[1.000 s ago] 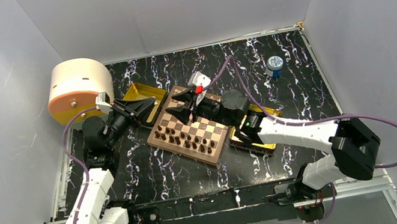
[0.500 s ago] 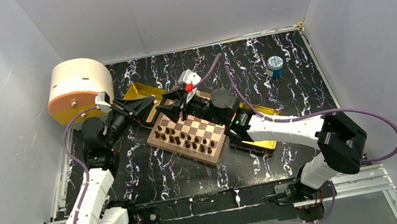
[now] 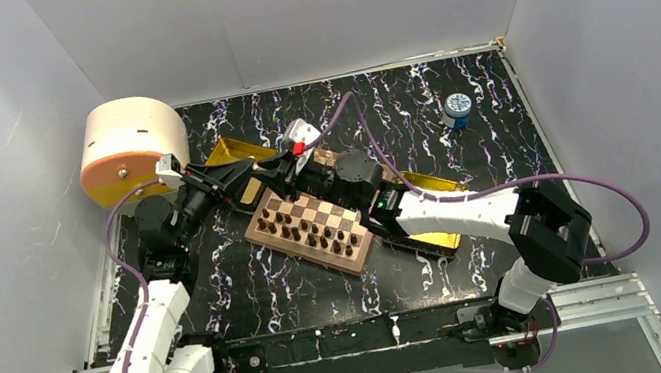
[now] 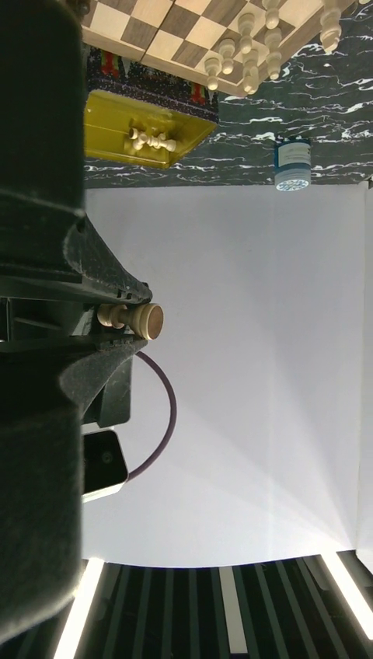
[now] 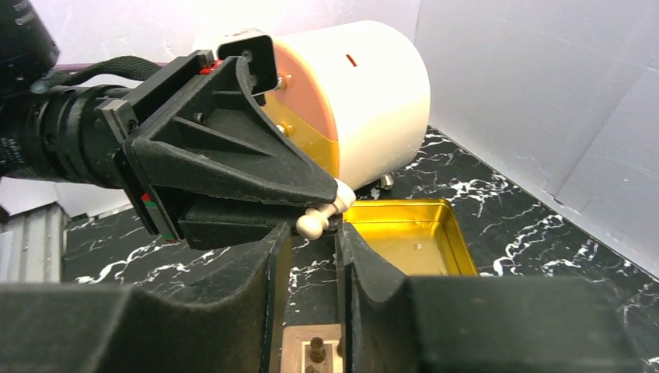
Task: Set up the chess pieces on the board
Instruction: Place the chess piece on the chessboard.
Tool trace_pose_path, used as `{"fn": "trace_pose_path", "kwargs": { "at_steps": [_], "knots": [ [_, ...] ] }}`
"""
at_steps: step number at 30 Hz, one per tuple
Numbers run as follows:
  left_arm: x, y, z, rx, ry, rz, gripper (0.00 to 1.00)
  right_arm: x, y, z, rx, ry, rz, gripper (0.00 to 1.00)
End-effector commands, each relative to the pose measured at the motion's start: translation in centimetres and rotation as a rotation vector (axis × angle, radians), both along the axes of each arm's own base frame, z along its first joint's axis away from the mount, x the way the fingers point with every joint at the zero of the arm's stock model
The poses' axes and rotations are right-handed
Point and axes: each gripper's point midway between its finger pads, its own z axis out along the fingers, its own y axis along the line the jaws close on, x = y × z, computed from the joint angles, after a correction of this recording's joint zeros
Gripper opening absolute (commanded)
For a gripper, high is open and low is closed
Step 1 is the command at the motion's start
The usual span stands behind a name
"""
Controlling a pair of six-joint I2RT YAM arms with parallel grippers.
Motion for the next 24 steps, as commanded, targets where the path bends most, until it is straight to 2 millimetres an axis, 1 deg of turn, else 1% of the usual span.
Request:
{"fn": "trace_pose_path", "kwargs": {
  "at_steps": [1,4,6,8,10,12,15,16,19,22,24],
  "knots": [
    [-0.9,-0.5,1.3,-0.023,-0.055,-0.039,0.15,1.0,-0.1,4.1,0.103,-0.064,-0.067,0.28],
    [-1.0,-0.6,1.3,-0.022,-0.054,-0.044,0.15,1.0,-0.4,4.5,0.125,-0.072,-0.079,0.13],
    [-1.0,-0.6,0.8,-0.022,-0.043,-0.044,0.15,0.8,-0.6,4.7,0.136,-0.079,-0.075,0.07],
    [-1.1,-0.5,0.3,-0.023,-0.033,-0.041,0.15,0.8,-0.7,4.9,0.13,-0.107,-0.078,0.02],
    [-1.1,-0.5,-0.1,-0.024,-0.022,-0.036,0.15,0.8,-0.7,4.9,0.129,-0.109,-0.078,0.02],
    [-1.1,-0.5,-0.4,-0.027,-0.014,-0.034,0.15,0.8,-0.6,4.7,0.125,-0.107,-0.077,0.06],
    [-1.1,-0.4,-0.6,-0.027,-0.011,-0.031,0.15,0.6,-0.8,4.2,0.117,-0.102,-0.068,0.25],
    [-1.1,-0.4,-0.6,-0.027,-0.012,-0.031,0.15,0.5,-0.9,3.9,0.115,-0.101,-0.069,0.3],
    [-1.1,-0.4,-0.7,-0.023,-0.013,-0.031,0.15,0.2,-1.5,3.2,0.109,-0.099,-0.071,0.39],
    [-0.9,-0.5,-1.0,0.011,-0.03,-0.029,0.14,0.2,-2.2,3.0,0.103,-0.096,-0.088,0.44],
    [-0.6,-0.6,-1.8,0.078,-0.02,-0.032,0.14,0.3,-2.6,3.1,0.09,-0.077,-0.107,0.47]
  ]
}}
